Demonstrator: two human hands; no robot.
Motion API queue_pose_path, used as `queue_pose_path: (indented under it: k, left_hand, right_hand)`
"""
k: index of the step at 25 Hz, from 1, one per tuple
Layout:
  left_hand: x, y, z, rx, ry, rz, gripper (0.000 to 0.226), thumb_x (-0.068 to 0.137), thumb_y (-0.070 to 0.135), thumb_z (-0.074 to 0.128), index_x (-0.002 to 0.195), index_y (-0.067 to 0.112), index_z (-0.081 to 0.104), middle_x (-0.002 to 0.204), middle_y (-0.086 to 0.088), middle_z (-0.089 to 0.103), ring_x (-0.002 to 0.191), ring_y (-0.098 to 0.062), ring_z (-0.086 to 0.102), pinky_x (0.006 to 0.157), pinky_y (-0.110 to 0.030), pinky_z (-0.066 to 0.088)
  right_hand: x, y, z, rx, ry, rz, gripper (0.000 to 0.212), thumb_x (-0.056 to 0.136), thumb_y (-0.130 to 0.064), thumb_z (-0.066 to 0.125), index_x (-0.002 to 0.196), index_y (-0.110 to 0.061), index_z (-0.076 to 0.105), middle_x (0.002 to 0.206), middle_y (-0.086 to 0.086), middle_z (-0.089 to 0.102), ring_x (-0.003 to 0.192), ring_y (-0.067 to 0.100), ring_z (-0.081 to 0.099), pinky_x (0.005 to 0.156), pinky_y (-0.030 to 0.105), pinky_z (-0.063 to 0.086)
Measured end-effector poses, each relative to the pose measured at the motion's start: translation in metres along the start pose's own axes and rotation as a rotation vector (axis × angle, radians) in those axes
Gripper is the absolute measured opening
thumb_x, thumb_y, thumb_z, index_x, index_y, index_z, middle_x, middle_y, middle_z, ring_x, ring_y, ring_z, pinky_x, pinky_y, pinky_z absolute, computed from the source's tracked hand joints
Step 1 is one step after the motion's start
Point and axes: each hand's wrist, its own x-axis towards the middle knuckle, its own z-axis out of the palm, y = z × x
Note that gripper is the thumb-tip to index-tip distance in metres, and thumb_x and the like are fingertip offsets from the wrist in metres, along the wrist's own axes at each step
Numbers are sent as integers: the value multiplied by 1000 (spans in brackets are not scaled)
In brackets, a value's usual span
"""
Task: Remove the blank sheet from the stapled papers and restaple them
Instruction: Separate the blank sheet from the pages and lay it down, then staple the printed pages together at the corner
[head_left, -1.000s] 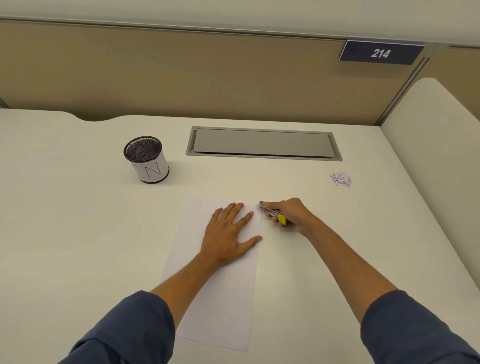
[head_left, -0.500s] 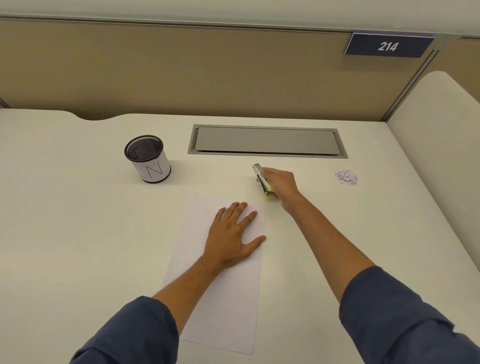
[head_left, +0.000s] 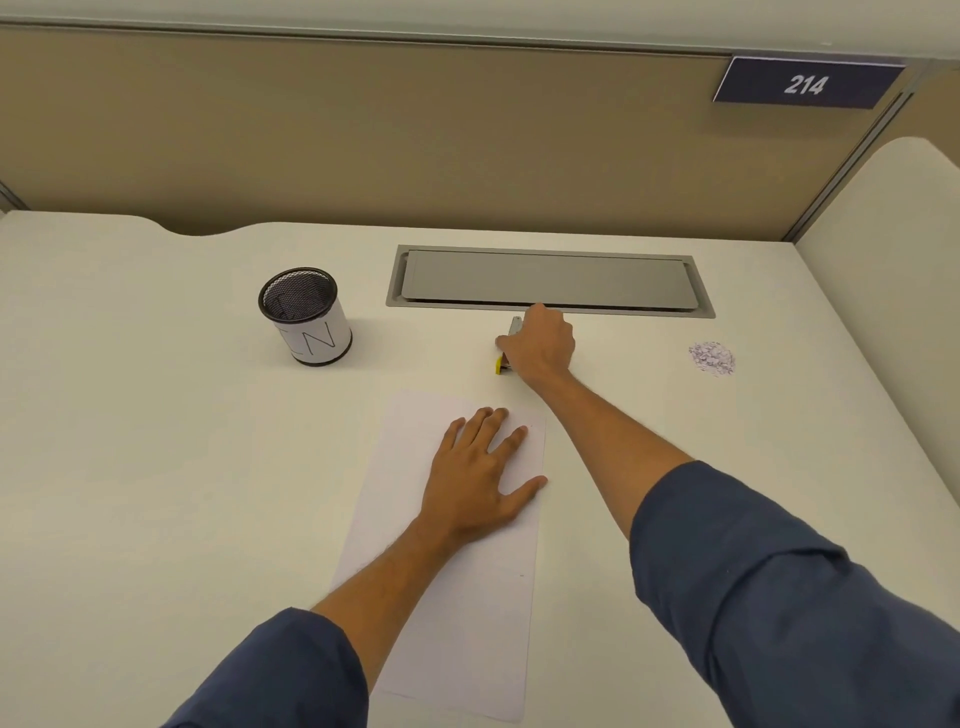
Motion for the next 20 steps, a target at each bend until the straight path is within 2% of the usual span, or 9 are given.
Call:
queue_pose_path:
  k: [2, 4, 6, 8, 11, 14, 17, 20]
  left_hand:
    - [-1, 0, -1, 26, 40, 27, 62, 89, 63, 47, 125, 16, 64, 136, -8, 58, 127, -27, 52, 107, -43, 38]
    - [-1, 1, -3, 44, 81, 46, 55, 91, 56, 48, 117, 12, 69, 127, -9, 64, 119, -28, 57, 100, -42, 44]
    - [-1, 2, -6, 52, 92, 47, 49, 92, 49, 47, 112, 11, 70, 122, -10, 67, 113, -29, 61, 93, -40, 48]
    - [0, 4, -9, 52, 75, 42, 47, 91, 45, 46, 111, 10, 71, 120, -11, 68, 111, -29, 63, 90, -39, 51]
    - [-1, 6, -11, 33, 59, 45, 46, 89, 43, 47, 111, 10, 70, 119, -11, 68, 109, -29, 63, 89, -38, 51]
    - [-2, 8, -16, -12, 41, 26, 48, 88, 44, 45, 113, 10, 69, 121, -10, 67, 110, -27, 63, 90, -37, 50]
    - [0, 14, -29, -75, -107, -55, 70, 84, 57, 33, 126, 10, 61, 136, -10, 57, 126, -27, 53, 103, -39, 40]
    - [-5, 28, -41, -60, -323, -189, 108, 69, 83, 14, 146, 12, 38, 158, -9, 29, 146, -24, 24, 119, -42, 15]
  right_hand:
    - [-7, 4, -5, -11, 34, -28, 40, 86, -44, 66, 102, -8, 62, 104, 8, 68, 94, 26, 64, 65, 29, 40]
    - [-21, 18, -13, -33, 95, -76, 46, 92, -50, 53, 111, -9, 63, 109, 7, 68, 99, 26, 64, 75, 33, 46]
    - [-43, 42, -17, -36, 115, -106, 46, 96, -47, 46, 120, -11, 61, 115, 6, 67, 105, 25, 63, 88, 37, 47]
    - [-71, 68, -17, -20, 39, -111, 44, 95, -42, 48, 127, -13, 59, 122, 5, 64, 112, 24, 60, 94, 37, 45]
    - [-101, 87, -6, -52, -115, -164, 47, 94, -44, 51, 131, -14, 54, 128, 3, 55, 117, 23, 53, 93, 36, 45]
    - [-110, 85, 1, -117, -109, -212, 43, 95, -42, 51, 128, -16, 52, 126, 3, 51, 114, 23, 50, 87, 36, 46]
    - [-107, 79, -1, -115, -157, -156, 35, 94, -37, 55, 121, -16, 54, 125, 4, 50, 114, 24, 49, 87, 37, 46]
    - [-105, 72, -4, 16, -229, -94, 31, 91, -31, 59, 116, -15, 54, 120, 5, 55, 110, 25, 53, 86, 36, 46]
